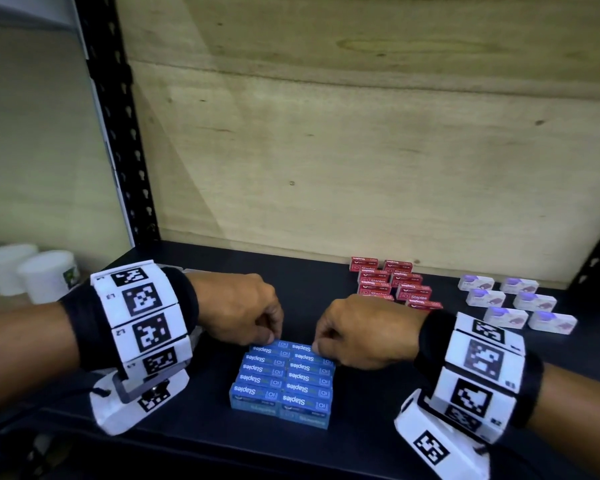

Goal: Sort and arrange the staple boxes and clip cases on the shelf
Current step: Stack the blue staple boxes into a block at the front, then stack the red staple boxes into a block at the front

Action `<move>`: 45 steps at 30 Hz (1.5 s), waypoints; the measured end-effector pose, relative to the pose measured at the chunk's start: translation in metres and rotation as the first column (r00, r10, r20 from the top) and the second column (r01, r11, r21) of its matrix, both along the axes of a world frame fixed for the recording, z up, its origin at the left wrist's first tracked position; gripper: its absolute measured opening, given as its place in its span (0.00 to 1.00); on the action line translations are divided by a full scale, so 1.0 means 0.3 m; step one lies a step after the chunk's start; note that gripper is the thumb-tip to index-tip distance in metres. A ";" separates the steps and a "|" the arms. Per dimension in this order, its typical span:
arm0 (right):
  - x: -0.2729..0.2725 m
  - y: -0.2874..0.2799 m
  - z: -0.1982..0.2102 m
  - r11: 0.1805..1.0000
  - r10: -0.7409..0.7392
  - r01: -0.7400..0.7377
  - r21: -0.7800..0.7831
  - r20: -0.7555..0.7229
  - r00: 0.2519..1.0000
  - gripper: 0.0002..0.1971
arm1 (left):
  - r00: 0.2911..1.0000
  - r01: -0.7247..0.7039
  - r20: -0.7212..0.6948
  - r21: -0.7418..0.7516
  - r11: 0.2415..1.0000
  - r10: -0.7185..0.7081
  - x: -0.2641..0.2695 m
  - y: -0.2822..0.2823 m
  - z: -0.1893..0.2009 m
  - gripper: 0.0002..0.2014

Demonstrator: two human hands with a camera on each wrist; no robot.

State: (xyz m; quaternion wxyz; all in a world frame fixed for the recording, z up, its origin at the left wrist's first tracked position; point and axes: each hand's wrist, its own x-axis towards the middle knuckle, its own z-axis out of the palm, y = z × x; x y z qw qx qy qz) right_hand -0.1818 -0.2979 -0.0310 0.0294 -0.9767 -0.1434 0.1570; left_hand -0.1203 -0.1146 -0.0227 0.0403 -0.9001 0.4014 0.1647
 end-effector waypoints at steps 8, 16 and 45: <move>-0.054 -0.016 0.035 0.994 0.036 -0.051 -0.094 -0.158 0.987 0.47 | 0.997 0.038 0.064 0.178 0.983 -0.050 -0.078 0.042 0.037 0.44; -0.112 0.027 -0.008 0.969 0.098 -0.112 -0.218 -0.075 0.992 0.48 | 0.978 0.092 0.156 0.263 0.960 -0.137 -0.090 0.040 -0.003 0.47; -0.037 -0.166 0.026 0.985 0.049 -0.029 -0.170 0.113 0.992 0.46 | 0.978 0.085 0.181 0.083 0.993 -0.099 0.000 -0.103 0.030 0.48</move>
